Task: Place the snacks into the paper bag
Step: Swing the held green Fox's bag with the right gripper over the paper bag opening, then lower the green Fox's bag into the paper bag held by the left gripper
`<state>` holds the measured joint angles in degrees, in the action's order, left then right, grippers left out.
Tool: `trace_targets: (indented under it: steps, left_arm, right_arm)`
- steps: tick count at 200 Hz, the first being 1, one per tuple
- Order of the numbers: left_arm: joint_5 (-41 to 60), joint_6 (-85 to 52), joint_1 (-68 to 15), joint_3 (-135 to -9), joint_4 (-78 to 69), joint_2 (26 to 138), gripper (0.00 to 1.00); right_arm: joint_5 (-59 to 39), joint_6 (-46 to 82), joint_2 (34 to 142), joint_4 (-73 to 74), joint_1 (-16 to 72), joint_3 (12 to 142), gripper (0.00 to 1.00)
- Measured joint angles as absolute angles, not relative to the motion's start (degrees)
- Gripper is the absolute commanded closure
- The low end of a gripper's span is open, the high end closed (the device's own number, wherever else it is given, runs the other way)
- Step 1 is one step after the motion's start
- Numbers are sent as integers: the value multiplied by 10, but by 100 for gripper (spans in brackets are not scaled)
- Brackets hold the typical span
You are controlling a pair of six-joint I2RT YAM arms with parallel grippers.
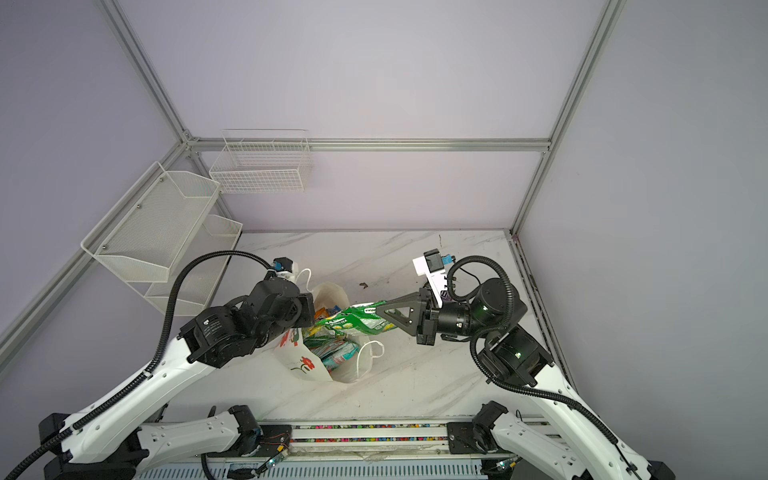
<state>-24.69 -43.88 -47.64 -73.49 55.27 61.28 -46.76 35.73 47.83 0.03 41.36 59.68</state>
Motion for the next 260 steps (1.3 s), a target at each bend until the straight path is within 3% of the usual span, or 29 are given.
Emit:
trace_targets:
  steps: [107, 260]
  left_arm:
    - [-246, -439, -476, -735, 555, 604, 100]
    - [-240, -438, -476, -735, 570, 588, 100]
  right_arm:
    - [-352, 293, 552, -14, 568, 623, 100]
    - [-251, 319, 589, 52, 586, 586, 100]
